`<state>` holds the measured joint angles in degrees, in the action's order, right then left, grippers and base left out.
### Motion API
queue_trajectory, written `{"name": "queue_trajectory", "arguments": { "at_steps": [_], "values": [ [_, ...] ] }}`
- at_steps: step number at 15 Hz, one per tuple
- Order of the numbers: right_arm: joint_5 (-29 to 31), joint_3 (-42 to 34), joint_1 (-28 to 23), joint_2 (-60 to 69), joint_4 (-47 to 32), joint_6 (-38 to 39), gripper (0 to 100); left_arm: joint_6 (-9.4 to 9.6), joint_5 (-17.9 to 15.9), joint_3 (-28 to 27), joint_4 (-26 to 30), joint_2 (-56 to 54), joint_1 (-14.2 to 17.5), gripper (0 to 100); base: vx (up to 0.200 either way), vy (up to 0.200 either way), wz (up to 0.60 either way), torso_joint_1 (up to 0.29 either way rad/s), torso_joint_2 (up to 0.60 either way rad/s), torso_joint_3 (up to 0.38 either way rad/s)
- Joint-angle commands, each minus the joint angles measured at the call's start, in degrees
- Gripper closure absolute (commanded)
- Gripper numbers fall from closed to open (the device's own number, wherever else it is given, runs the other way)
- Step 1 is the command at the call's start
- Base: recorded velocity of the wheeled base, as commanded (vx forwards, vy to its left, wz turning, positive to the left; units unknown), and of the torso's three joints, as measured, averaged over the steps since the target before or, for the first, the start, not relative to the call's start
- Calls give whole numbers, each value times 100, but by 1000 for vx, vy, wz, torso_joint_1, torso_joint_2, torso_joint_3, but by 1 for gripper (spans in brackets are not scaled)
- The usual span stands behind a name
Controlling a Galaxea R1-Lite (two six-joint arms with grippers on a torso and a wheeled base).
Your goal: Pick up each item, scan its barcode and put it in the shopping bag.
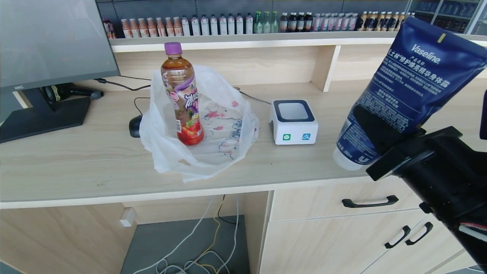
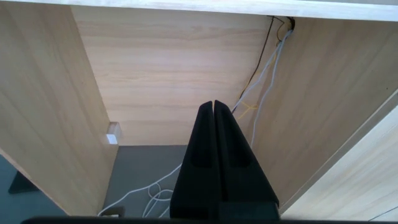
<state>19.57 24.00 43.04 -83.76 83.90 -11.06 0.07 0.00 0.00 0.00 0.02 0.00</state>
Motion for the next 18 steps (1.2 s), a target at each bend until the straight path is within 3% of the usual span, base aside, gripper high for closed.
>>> {"name": "queue_trajectory", "arguments": {
  "at_steps": [1,4,7,11,13,15,18],
  "values": [
    [3,8,-7,-26,4,-11,100,1,0,0,0,-2,0,100,0,0,0,0,0,0],
    [-14,236,-42,-149,-14,-283,100,1,0,0,0,-2,0,100,0,0,0,0,0,0],
    [-164,852,-24,-325,-154,-1505,100,1,0,0,0,-2,0,100,0,0,0,0,0,0],
    [-304,1827,-235,-931,-383,-2471,100,1,0,0,0,-2,0,100,0,0,0,0,0,0],
    [-629,2258,-376,-1213,-330,-3025,100,1,0,0,0,-2,0,100,0,0,0,0,0,0],
    [-1403,2715,-719,-1362,-260,-4001,100,1,0,0,0,-2,0,100,0,0,0,0,0,0],
    [-2422,2776,-1132,-1503,-260,-4642,100,1,0,0,0,-2,0,100,0,0,0,0,0,0]
  ]
}}
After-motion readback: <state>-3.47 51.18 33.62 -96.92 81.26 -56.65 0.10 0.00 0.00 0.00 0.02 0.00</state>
